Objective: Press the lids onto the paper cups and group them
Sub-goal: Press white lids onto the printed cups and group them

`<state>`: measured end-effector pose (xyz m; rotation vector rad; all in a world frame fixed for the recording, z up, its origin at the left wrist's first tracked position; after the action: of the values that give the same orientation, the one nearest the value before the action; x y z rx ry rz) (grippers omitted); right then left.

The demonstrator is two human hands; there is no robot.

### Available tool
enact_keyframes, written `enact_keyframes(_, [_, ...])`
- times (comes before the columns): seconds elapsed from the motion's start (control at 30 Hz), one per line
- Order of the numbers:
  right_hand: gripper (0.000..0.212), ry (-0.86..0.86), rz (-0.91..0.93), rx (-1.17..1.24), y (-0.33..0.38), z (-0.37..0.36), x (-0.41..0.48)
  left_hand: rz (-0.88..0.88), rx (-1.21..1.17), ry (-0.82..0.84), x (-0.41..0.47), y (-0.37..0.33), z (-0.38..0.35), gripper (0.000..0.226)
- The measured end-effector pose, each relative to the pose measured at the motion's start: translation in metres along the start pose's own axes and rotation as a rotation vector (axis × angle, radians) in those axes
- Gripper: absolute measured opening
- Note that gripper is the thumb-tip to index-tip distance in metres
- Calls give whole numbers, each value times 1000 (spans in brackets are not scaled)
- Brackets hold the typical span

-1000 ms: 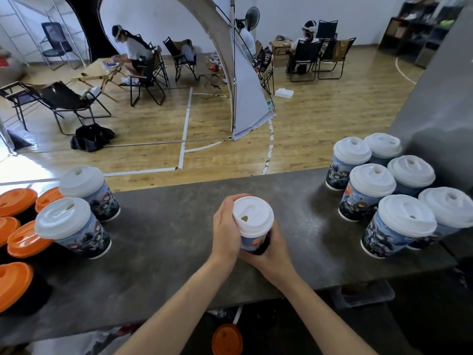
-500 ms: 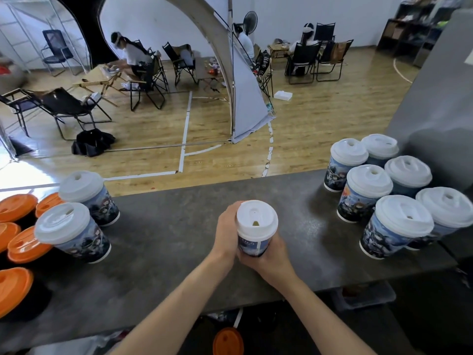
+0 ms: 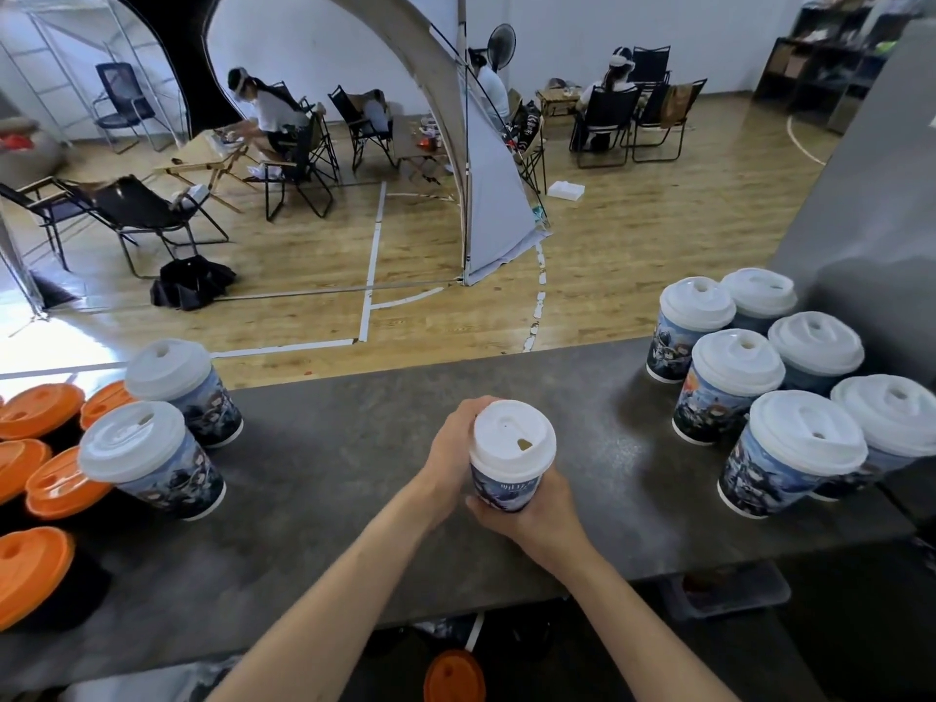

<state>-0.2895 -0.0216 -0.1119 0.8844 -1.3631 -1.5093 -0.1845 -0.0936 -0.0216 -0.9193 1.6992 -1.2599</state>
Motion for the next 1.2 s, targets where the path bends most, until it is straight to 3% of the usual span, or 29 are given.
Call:
enact_keyframes(0.1, [81, -15, 8, 0, 4, -2, -1, -45, -22, -51, 2, 4, 2, 53])
enact_keyframes(0.23, [95, -38, 30, 13, 7, -2, 1, -206, -55, -194, -13, 15, -9, 39])
enact_keyframes(0.43, [82, -11, 24, -22, 7, -2, -1, 107, -10, -36, 4, 4, 6, 41])
enact_keyframes(0.63, [85, -44, 20, 5, 7, 0, 0, -199, -35, -199, -16, 15, -14, 39])
enact_keyframes(0.73, [80, -59, -4, 13, 2, 1, 0, -77, -82, -161, -9, 12, -9, 42])
enact_keyframes(0.83, [79, -53, -13, -5, 1, 0, 0, 97, -37, -20, 2, -2, 0, 38])
enact_keyframes(0.9, [80, -45, -6, -12, 3, 1, 0, 77, 64, -20, 4, -2, 4, 35])
enact_keyframes(1.03, [92, -38, 11, 5, 9, -3, 0, -135, -12, -154, -7, 7, 0, 41])
enact_keyframes(1.1, [89, -45, 2, 17, 7, -3, 0, -186, -23, -172, -13, 10, -5, 42])
enact_keyframes(1.2, [77, -41, -12, -8, 3, 0, 0, -38, -51, -116, -7, 7, -2, 51])
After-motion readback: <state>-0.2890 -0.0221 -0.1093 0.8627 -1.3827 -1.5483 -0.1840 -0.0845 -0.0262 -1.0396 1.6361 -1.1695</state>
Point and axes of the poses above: each hand's wrist, its own x-axis towards the middle knuckle, its own z-axis out of the back of the hand, y = z × x, the point moved 2 cm from there along x, towards the middle knuckle
